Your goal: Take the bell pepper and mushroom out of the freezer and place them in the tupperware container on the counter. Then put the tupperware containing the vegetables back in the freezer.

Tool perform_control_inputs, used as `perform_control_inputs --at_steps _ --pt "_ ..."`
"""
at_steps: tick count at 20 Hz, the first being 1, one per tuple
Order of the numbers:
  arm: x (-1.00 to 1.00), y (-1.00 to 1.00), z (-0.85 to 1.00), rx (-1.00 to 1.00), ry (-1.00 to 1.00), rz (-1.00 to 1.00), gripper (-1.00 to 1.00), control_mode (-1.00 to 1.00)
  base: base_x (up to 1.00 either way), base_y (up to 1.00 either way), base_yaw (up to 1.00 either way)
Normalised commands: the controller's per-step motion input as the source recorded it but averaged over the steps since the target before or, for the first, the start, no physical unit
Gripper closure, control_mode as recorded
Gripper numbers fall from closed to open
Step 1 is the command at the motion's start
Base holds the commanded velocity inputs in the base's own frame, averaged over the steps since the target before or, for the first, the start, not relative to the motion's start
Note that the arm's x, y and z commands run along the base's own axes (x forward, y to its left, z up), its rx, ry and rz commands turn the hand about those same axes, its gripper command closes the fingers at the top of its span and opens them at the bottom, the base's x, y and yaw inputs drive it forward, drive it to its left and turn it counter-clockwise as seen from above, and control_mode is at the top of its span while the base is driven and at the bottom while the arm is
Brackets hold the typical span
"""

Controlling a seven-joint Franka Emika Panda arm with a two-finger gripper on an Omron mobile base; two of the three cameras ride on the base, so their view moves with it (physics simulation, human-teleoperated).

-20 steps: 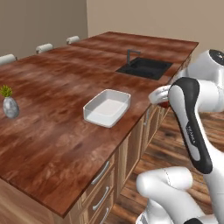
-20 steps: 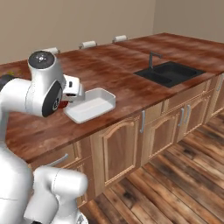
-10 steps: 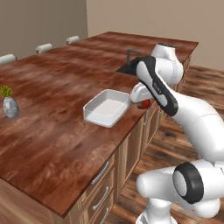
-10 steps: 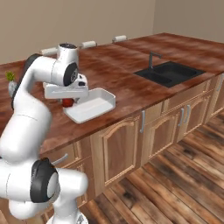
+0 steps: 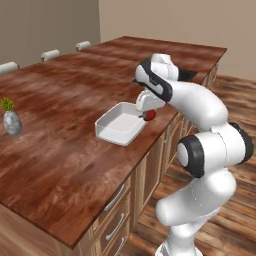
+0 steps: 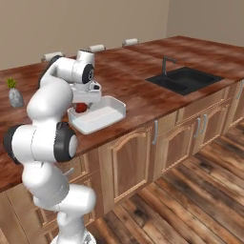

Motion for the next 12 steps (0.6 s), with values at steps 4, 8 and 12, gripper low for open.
perform_control_inputs --at_steps 4,8,12 --pt "0.79 0.13 -0.56 -0.05 -0.01 0.00 1.00 -1.00 0.00 0.00 0.00" --pt "0.75 0.01 -0.47 -0.01 -0.02 0.00 1.00 -1.00 0.00 0.00 0.00" --pt "0.74 0.02 -0.39 0.00 -0.04 0.00 1.00 -1.00 0.00 0.00 0.00"
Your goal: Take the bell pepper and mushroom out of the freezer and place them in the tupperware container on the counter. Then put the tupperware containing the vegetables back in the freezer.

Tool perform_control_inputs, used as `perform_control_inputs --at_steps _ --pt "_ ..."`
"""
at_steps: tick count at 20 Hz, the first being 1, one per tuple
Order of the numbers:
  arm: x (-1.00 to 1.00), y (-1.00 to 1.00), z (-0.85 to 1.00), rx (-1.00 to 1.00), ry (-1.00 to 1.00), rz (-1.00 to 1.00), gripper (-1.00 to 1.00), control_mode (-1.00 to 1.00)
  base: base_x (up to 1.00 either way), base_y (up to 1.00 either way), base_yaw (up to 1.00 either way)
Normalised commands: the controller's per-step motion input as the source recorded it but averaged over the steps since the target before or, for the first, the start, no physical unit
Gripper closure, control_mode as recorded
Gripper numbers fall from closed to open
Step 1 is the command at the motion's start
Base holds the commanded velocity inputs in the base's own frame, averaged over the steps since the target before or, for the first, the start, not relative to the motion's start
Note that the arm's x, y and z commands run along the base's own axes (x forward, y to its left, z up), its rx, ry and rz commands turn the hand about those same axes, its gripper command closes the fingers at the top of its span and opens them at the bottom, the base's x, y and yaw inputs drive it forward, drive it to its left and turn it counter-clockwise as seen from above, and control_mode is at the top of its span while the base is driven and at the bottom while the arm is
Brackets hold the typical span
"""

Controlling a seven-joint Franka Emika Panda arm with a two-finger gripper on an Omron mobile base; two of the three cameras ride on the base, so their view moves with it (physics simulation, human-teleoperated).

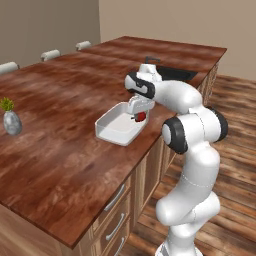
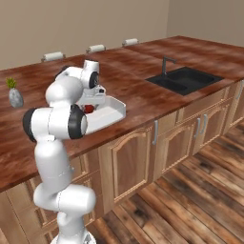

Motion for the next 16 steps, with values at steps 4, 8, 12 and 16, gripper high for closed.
perform_control_inputs --at_steps 4,8,12,16 --pt "0.69 0.06 -0.31 0.00 -0.03 0.00 1.00 -1.00 0.00 0.00 0.00" --pt "0.75 0.10 -0.27 0.00 -0.02 0.00 1.00 -1.00 0.00 0.00 0.00" --pt "0.69 0.14 -0.32 0.00 -0.02 0.00 1.00 -1.00 0.00 0.00 0.00" --pt "0.62 0.06 -0.30 0.00 0.00 0.00 1.00 -1.00 0.00 0.00 0.00"
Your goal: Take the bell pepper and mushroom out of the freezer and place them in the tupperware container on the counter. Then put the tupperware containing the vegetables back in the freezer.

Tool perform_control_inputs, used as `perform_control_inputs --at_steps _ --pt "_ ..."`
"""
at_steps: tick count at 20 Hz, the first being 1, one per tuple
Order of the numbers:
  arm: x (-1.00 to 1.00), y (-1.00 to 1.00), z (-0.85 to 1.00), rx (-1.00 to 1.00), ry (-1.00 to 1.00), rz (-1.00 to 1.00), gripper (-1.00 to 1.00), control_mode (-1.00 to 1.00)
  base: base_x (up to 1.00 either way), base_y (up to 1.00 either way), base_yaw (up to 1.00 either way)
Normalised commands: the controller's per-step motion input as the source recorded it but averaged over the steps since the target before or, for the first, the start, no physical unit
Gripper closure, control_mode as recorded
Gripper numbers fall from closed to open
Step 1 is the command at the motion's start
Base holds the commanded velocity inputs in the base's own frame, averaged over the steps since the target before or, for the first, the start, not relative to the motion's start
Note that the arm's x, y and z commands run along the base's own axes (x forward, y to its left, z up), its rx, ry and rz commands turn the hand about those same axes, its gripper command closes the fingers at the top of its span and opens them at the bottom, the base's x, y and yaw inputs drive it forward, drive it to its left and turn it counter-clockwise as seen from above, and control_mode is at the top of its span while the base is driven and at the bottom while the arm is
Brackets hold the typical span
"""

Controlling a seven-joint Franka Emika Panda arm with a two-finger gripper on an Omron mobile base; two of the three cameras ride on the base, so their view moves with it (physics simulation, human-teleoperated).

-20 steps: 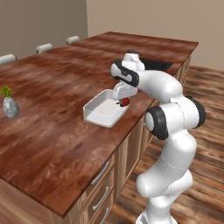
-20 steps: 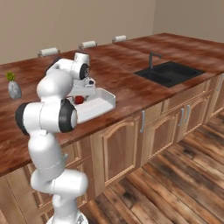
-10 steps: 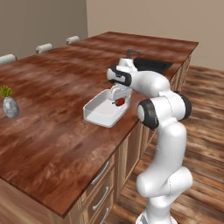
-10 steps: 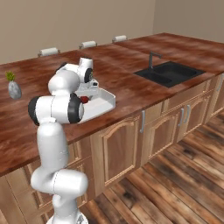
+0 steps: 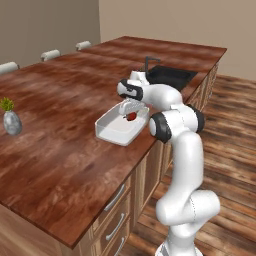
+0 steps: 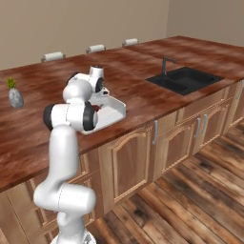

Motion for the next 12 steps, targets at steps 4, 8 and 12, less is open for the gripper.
perform_control_inputs --at_steps 4,8,12 --pt "0.46 0.00 -0.31 0.00 -0.02 0.00 1.00 -1.00 0.00 0.00 0.00" --pt "0.33 0.01 -0.25 0.00 -0.07 0.00 1.00 -1.00 0.00 0.00 0.00" --pt "0.25 0.10 -0.23 0.00 -0.11 0.00 1.00 -1.00 0.00 0.00 0.00"
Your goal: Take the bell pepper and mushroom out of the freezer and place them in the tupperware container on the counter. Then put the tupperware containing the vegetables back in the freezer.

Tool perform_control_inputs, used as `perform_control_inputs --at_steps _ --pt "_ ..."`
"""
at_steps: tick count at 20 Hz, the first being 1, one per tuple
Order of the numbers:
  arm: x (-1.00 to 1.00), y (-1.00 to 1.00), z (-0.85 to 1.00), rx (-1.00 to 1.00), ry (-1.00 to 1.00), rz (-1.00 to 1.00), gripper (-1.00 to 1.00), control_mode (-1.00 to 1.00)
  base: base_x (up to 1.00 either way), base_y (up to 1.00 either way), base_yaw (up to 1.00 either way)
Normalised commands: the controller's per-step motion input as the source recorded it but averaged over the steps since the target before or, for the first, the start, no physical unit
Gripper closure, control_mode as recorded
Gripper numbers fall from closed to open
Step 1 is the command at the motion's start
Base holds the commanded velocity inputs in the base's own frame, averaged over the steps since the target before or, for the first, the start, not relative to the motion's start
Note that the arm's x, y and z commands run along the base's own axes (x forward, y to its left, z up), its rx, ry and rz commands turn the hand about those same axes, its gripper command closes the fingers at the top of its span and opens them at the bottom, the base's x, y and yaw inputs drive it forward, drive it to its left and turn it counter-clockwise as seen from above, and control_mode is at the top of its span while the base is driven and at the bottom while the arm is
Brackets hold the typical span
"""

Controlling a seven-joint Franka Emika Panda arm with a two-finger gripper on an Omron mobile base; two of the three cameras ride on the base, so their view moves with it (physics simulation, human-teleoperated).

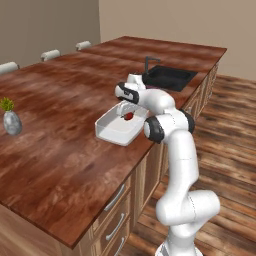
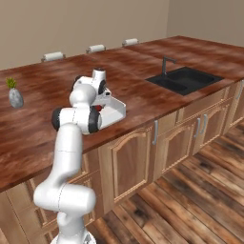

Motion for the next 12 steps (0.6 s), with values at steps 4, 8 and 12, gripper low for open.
perform_control_inputs --at_steps 4,8,12 --pt "0.11 0.07 -0.14 0.00 -0.10 0.00 -1.00 -1.00 0.00 0.00 0.00" --pt "-0.22 0.00 0.00 0.00 0.02 0.00 -1.00 -1.00 0.00 0.00 0.00" --pt "-0.39 0.00 -0.02 0.00 -0.09 0.00 -1.00 -1.00 0.00 0.00 0.00"
